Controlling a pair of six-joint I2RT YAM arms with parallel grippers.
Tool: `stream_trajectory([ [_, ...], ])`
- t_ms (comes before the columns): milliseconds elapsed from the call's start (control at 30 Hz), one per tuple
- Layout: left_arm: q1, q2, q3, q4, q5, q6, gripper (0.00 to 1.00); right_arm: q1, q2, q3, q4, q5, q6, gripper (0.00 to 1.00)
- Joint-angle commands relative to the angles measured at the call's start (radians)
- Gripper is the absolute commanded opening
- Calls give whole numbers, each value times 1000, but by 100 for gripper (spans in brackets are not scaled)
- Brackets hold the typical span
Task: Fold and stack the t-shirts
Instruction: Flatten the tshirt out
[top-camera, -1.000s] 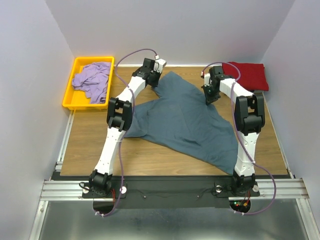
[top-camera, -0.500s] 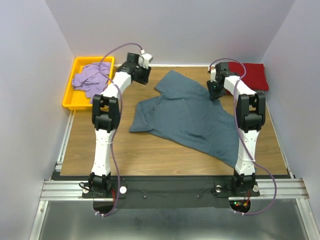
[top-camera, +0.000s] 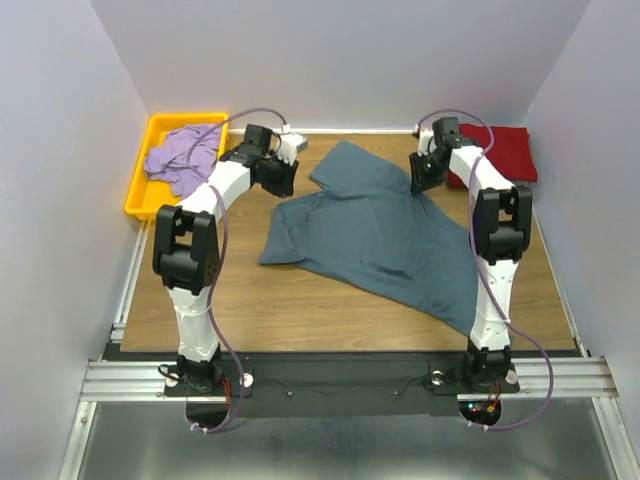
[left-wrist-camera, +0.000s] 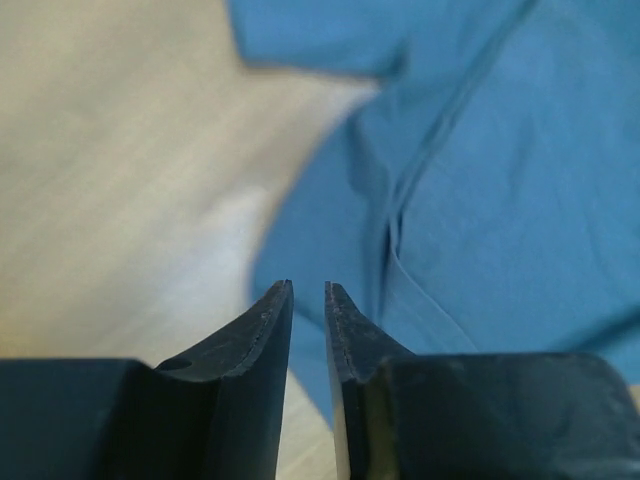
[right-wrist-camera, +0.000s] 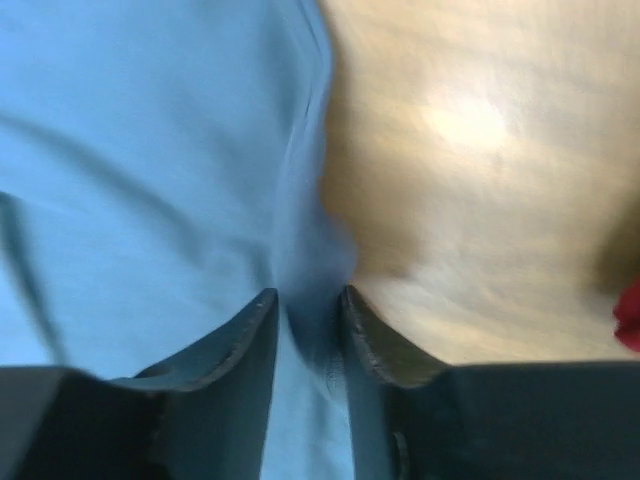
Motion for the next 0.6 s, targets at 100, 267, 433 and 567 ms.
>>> stream_trajectory([
  [100,-9,47,-98,-12,30,-68,29,72,70,245,19,-87,54,36],
  [267,-10,65,-126,2,23,-90,28,121,183,381,19,117,85,48],
  [433,-9,77,-123,-3,0,-101,26,124,214,415,19,331,94,12],
  [567,-13,88,-123,-8,-11,-93,23,121,145,324,83,270,59,18],
])
